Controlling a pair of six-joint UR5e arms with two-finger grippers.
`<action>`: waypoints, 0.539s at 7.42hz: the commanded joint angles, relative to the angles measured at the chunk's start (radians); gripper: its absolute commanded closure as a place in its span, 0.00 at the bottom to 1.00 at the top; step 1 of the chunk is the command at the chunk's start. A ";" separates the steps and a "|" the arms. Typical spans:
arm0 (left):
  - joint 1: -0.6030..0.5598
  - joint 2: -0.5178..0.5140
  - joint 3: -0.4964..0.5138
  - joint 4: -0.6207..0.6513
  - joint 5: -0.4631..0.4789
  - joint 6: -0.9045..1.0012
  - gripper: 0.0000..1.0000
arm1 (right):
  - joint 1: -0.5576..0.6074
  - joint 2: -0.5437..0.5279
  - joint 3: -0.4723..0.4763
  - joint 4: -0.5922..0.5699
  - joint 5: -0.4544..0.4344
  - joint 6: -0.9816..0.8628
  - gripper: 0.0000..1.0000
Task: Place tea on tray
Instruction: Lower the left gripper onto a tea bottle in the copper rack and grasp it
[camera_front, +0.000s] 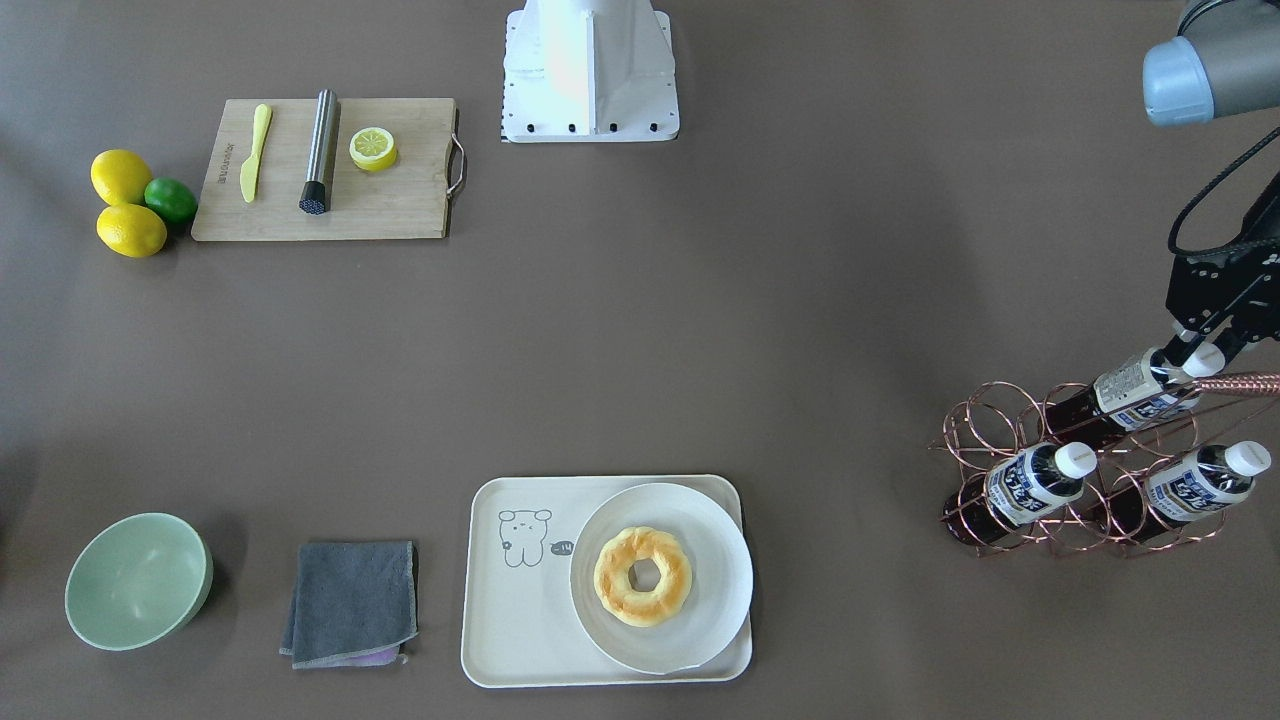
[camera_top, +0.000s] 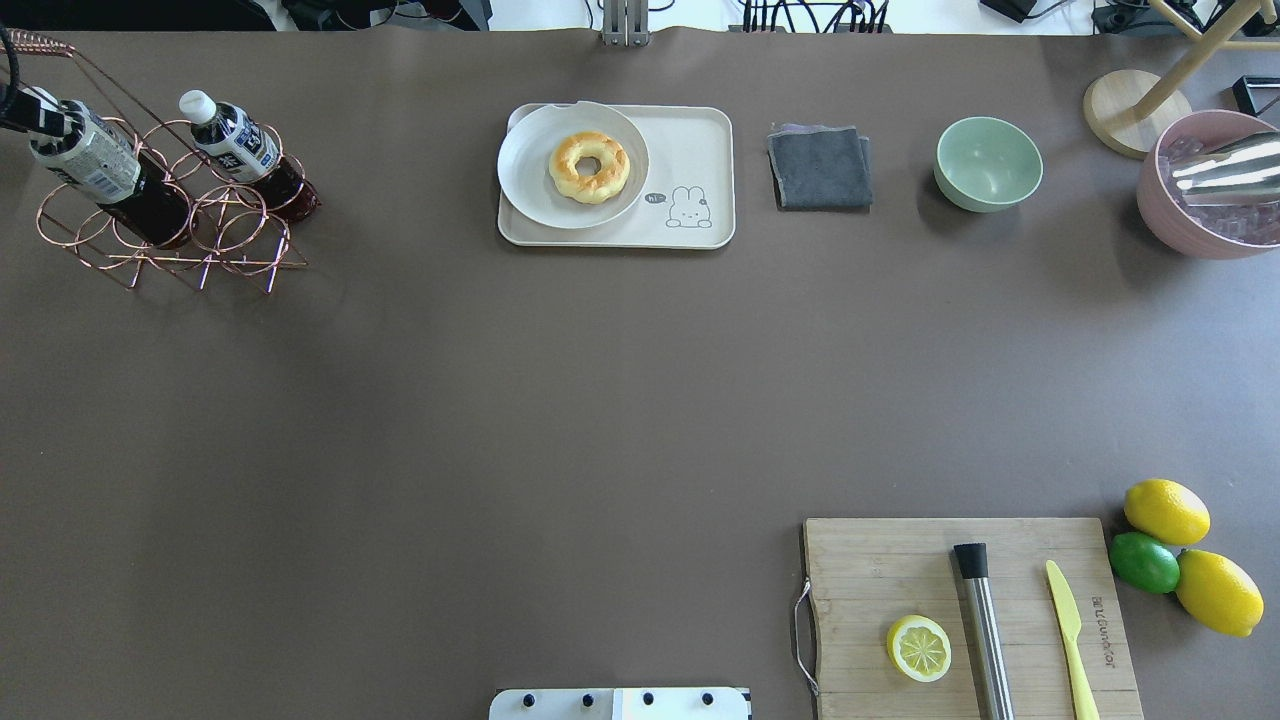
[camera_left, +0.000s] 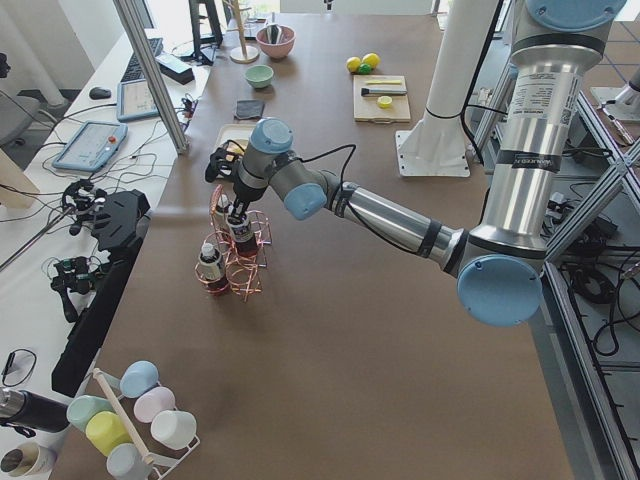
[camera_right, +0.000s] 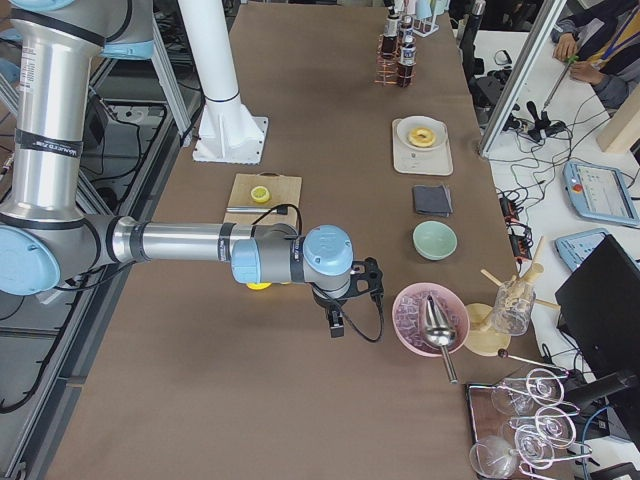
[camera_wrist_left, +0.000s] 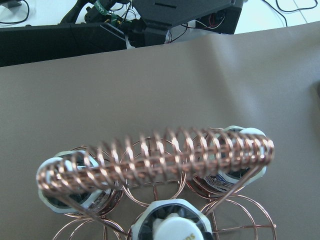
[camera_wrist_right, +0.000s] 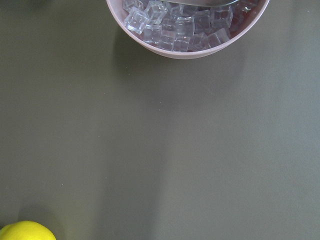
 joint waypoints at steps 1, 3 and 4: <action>-0.086 0.002 -0.052 0.038 -0.104 0.000 1.00 | -0.002 0.000 0.000 0.000 0.001 0.002 0.00; -0.109 0.021 -0.182 0.170 -0.109 -0.006 1.00 | -0.004 0.000 0.000 0.000 -0.001 0.004 0.00; -0.065 0.019 -0.248 0.214 -0.106 -0.047 1.00 | -0.007 0.002 0.000 0.000 -0.001 0.004 0.00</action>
